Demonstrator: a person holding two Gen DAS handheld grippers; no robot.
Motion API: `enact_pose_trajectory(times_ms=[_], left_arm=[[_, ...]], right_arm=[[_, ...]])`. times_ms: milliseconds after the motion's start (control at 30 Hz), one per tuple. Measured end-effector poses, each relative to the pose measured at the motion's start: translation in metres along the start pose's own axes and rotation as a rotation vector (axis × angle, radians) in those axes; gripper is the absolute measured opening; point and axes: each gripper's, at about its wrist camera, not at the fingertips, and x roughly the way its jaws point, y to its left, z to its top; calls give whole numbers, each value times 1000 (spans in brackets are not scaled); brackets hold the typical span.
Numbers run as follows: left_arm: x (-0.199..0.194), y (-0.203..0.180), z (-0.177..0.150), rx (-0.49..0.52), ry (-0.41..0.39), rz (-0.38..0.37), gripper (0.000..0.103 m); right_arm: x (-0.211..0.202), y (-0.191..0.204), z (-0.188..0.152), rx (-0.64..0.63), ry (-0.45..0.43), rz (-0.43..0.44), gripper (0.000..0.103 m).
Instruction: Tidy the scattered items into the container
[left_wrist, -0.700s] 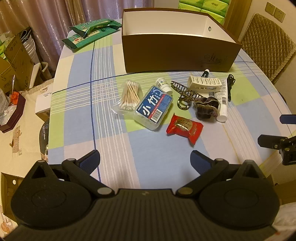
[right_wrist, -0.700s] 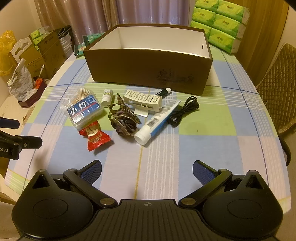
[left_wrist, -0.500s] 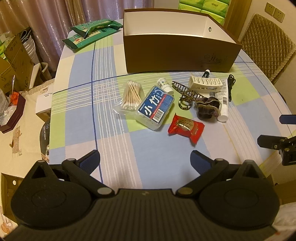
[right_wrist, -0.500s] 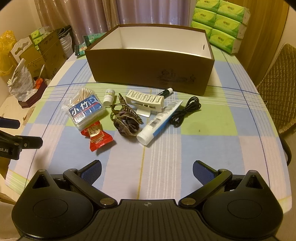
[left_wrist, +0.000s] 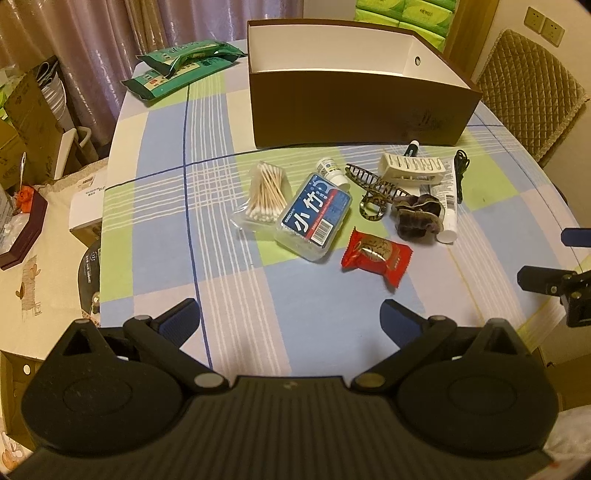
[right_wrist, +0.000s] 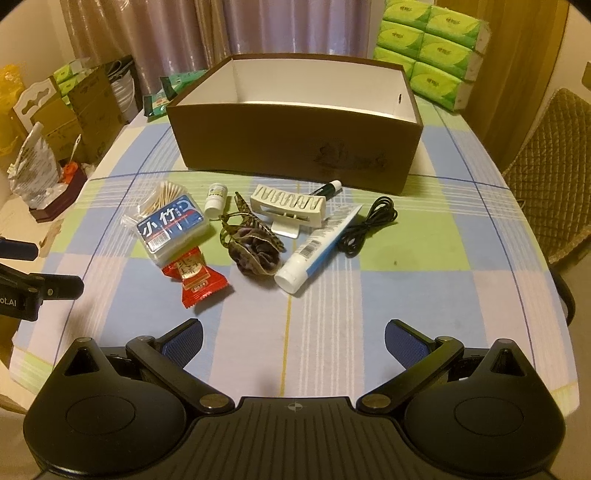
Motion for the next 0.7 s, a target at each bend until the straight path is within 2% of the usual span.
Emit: enact_pose_trajectory(times_ms=[367, 500, 700], left_arm=[[3, 2, -1, -18, 5, -15, 102], [6, 3, -1, -21, 6, -33, 102], [10, -2, 4, 11, -42, -48, 98]], right_arm=[[-6, 1, 3, 9, -49, -14, 101], [-1, -5, 2, 35, -41, -13, 101], [6, -20, 0, 66, -40, -16, 101]])
